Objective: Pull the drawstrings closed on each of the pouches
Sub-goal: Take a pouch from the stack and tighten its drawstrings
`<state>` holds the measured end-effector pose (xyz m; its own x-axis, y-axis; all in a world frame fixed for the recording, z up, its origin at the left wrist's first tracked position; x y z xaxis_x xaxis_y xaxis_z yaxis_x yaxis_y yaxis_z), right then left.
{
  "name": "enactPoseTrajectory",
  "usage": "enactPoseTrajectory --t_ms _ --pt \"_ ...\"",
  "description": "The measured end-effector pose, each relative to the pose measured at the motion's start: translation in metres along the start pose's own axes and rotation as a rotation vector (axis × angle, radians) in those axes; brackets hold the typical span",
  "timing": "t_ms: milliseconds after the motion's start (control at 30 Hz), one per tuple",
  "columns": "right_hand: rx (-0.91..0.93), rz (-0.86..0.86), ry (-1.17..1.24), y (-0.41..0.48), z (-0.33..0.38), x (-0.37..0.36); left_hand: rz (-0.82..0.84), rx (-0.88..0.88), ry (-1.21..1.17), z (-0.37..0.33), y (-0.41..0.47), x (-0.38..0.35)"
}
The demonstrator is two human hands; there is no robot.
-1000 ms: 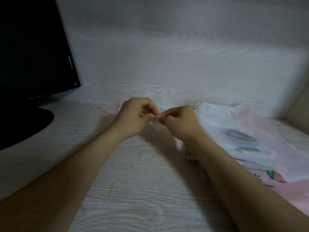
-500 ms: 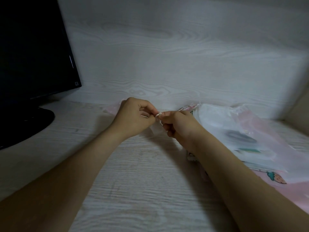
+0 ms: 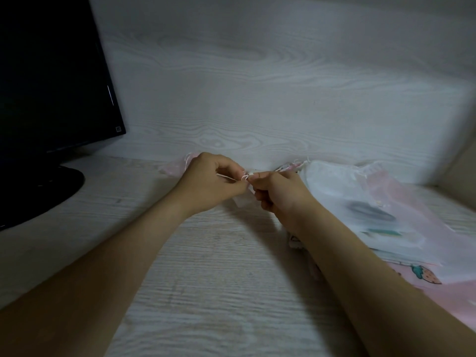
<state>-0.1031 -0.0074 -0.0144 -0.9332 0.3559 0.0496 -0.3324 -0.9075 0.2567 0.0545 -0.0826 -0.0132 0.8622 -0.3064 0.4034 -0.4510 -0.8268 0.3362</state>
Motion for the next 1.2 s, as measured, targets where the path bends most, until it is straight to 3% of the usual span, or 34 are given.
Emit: enactPoseTrajectory --t_ms 267,367,533,667,767,867,967,1067,1200 --pt "0.009 -0.017 -0.016 0.001 0.000 0.002 -0.005 -0.030 0.065 -0.002 0.001 -0.002" --pt "0.016 -0.013 -0.015 0.003 -0.002 0.002 -0.009 0.117 0.067 -0.003 0.006 0.002" --pt "0.026 -0.064 -0.054 0.003 -0.004 0.005 -0.042 0.356 -0.267 -0.007 0.009 0.013" --pt "0.051 -0.060 -0.085 0.001 -0.004 0.004 0.010 0.462 -0.128 -0.002 0.004 0.010" --pt "0.082 -0.030 -0.101 0.000 -0.004 0.002 0.054 0.460 0.019 0.007 0.003 0.004" --pt "0.110 -0.016 -0.117 0.000 -0.004 0.001 0.100 0.466 0.012 0.008 0.005 0.004" --pt "0.121 -0.002 -0.133 0.000 -0.004 0.002 0.172 0.355 0.029 0.005 0.006 0.000" --pt "0.119 -0.007 -0.157 0.001 -0.005 0.003 0.143 0.202 0.094 0.004 0.005 0.000" --pt "0.152 -0.003 -0.194 0.001 -0.005 0.003 0.068 0.220 0.083 0.007 0.007 0.005"
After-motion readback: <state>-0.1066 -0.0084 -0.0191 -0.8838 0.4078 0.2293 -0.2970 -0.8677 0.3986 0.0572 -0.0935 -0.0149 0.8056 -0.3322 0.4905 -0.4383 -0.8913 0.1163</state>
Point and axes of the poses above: each hand's wrist, its own y-axis towards the middle knuckle, its own x-axis out of the back of the hand, z = x × y, the point moved 2 cm from there along y, towards the middle knuckle, and after that the axes turned 12 degrees about x, right-handed, at the moved point
